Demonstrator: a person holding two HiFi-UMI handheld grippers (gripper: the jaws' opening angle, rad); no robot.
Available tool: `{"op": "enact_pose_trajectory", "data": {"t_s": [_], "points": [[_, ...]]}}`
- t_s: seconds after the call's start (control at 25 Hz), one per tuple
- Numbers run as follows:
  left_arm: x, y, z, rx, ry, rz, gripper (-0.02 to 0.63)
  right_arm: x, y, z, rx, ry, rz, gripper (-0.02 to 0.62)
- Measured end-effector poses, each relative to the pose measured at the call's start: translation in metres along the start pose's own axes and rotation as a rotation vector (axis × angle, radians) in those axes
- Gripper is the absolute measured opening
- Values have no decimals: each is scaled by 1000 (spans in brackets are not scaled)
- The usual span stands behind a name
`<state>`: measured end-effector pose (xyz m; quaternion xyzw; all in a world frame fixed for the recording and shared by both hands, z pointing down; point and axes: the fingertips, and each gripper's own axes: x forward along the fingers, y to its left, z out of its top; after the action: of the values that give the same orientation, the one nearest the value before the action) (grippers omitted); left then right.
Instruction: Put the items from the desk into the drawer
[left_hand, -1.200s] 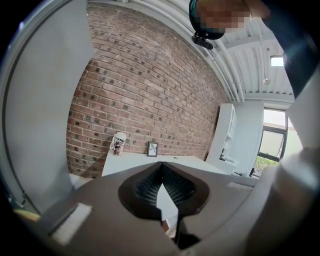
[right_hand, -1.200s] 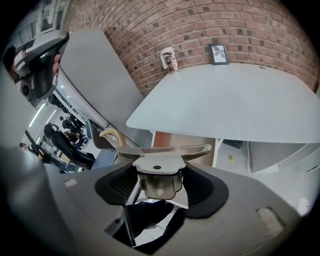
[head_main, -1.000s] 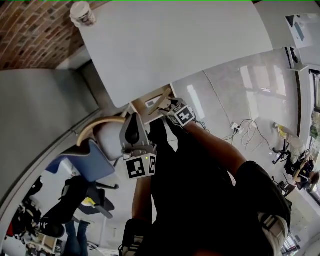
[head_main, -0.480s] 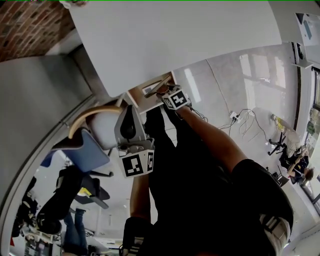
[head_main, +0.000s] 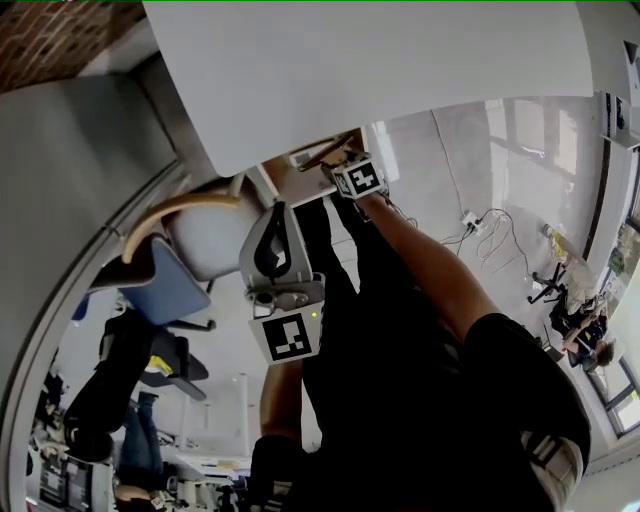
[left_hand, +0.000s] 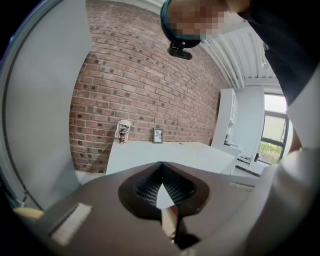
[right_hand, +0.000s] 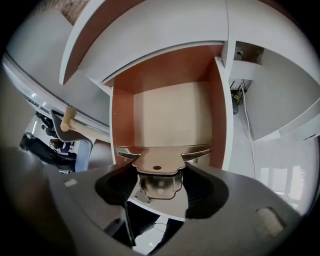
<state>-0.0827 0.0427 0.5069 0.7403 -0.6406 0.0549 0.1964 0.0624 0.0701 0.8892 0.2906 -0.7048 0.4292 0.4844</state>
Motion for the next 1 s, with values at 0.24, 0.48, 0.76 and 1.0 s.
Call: {"op": "enact_pose_trajectory", "data": {"t_s": [0.24, 0.48, 0.76, 1.0], "points": [[-1, 6, -18, -42, 5, -7, 15, 22, -12, -1, 78, 4, -31, 285], [5, 20, -30, -57, 17, 19, 15, 44, -18, -3, 147, 19, -46, 285], [8, 31, -40, -67, 25, 35, 15, 62, -28, -9, 180, 45, -74, 287], [10, 39, -49, -65, 40, 39, 15, 73, -32, -6, 191, 60, -89, 287]]}}
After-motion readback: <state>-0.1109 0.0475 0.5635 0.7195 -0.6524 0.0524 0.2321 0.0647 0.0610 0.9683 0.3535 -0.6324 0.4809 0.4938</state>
